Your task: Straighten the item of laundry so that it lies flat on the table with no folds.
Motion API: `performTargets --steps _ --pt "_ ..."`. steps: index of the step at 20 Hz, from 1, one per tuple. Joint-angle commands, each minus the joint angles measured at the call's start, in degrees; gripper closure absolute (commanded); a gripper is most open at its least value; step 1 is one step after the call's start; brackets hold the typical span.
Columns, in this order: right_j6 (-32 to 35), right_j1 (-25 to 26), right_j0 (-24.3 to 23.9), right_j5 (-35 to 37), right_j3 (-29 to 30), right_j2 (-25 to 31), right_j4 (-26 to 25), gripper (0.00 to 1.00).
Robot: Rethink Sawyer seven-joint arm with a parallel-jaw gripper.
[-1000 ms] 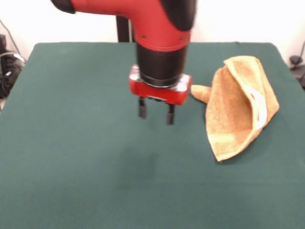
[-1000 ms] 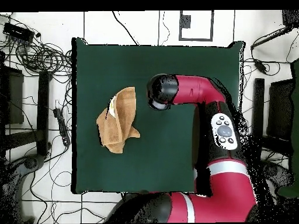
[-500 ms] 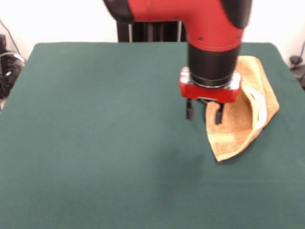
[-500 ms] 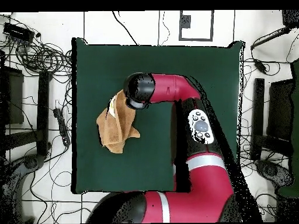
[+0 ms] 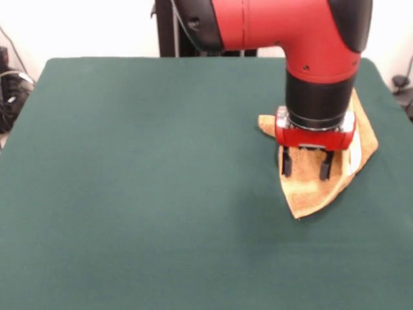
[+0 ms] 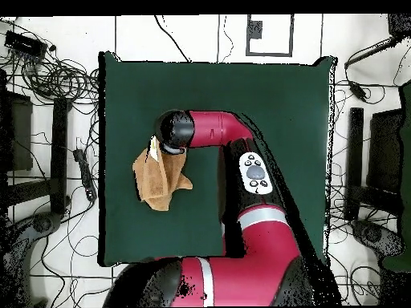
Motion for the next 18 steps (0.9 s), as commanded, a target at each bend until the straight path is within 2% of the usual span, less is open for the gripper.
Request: performTargets --steps 1,5,8,10,18 --pt "9.7 9.4 3.0 -6.6 2.8 1.0 1.4 0.00" --pt "11.4 12.7 5.2 -7.4 -0.7 -2.8 0.4 0.00" --pt "10.7 13.0 5.9 -5.8 -2.1 -4.1 0.7 0.00" --pt "9.9 11.5 5.9 -3.8 -1.3 -4.4 1.3 0.00" --pt "7.5 -3.2 7.2 12.0 5.2 -6.5 4.0 0.00"
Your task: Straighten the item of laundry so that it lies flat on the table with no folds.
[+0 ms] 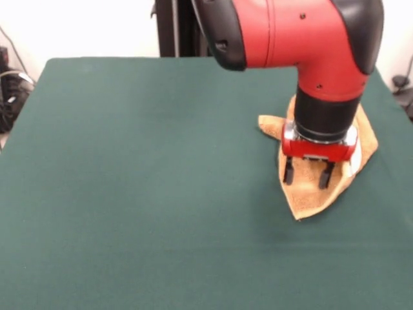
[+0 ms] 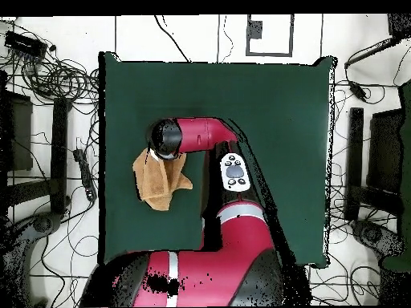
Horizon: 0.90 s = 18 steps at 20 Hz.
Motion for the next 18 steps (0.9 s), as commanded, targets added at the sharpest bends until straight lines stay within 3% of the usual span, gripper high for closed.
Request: performTargets --steps 1,8,13,18 --pt "7.2 -7.4 2.3 14.6 7.1 -1.3 3.6 0.00" --pt "4.7 -10.3 1.4 19.0 6.2 -1.3 2.4 0.00" --pt "7.6 -6.2 0.7 8.0 9.1 0.3 2.4 0.00" --pt "7.7 -3.7 0.4 3.1 9.1 -0.4 1.0 0.00"
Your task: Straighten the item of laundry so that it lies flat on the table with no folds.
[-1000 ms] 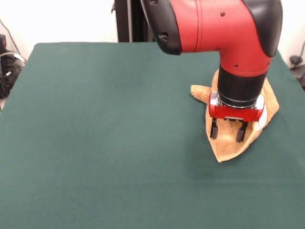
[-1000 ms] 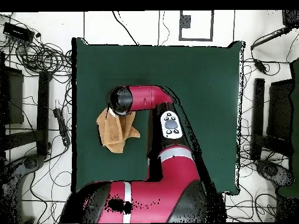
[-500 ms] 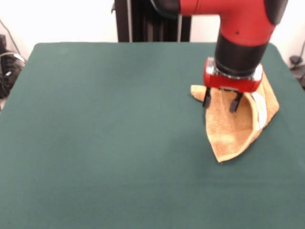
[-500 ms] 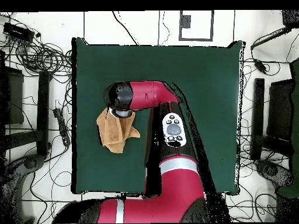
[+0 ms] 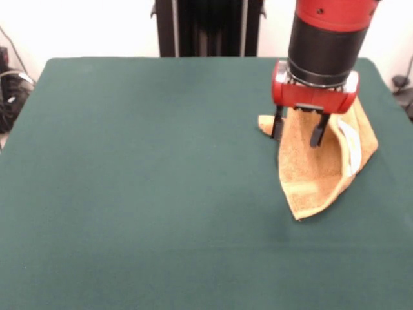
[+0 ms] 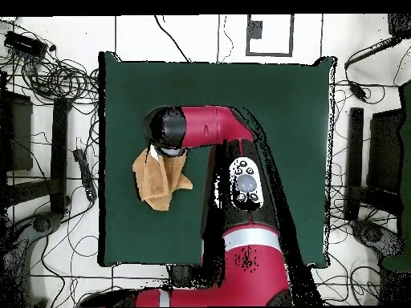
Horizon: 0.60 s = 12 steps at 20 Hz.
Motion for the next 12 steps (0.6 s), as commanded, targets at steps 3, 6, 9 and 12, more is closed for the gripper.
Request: performTargets --steps 3,6,9,12 --pt "7.8 5.9 0.3 -7.8 8.3 1.5 0.2 0.00" --pt "8.1 6.9 0.4 -9.5 8.4 0.8 -0.2 0.00" --pt "8.7 7.6 0.6 -10.9 9.4 0.0 -0.2 0.00" --pt "9.2 7.8 1.0 -12.1 10.0 -0.5 -0.1 0.00"
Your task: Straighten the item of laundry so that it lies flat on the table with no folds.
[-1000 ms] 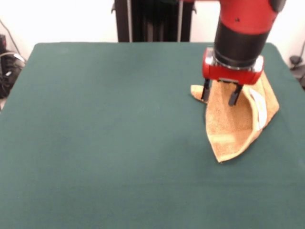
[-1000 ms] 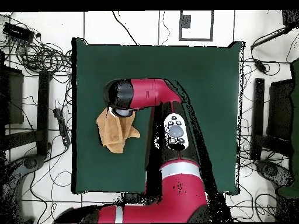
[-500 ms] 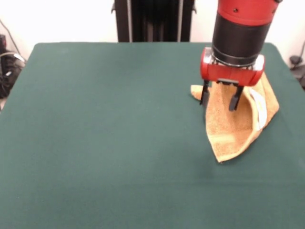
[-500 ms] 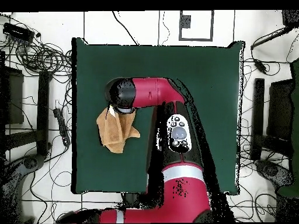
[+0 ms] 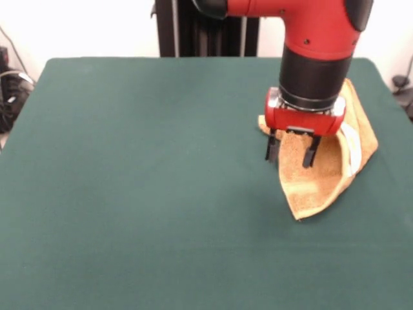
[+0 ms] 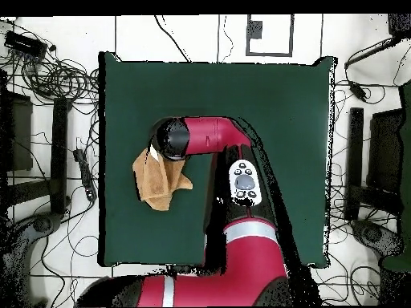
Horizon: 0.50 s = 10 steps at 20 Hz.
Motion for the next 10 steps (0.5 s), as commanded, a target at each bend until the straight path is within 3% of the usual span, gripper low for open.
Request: performTargets --steps 1,7,10 --pt "9.4 4.9 1.3 -3.4 8.0 0.0 0.1 0.00" --pt "8.6 5.4 1.0 -4.2 8.7 -1.3 0.0 0.00" --pt "10.7 9.2 1.0 -9.7 8.2 -0.7 0.6 0.00"
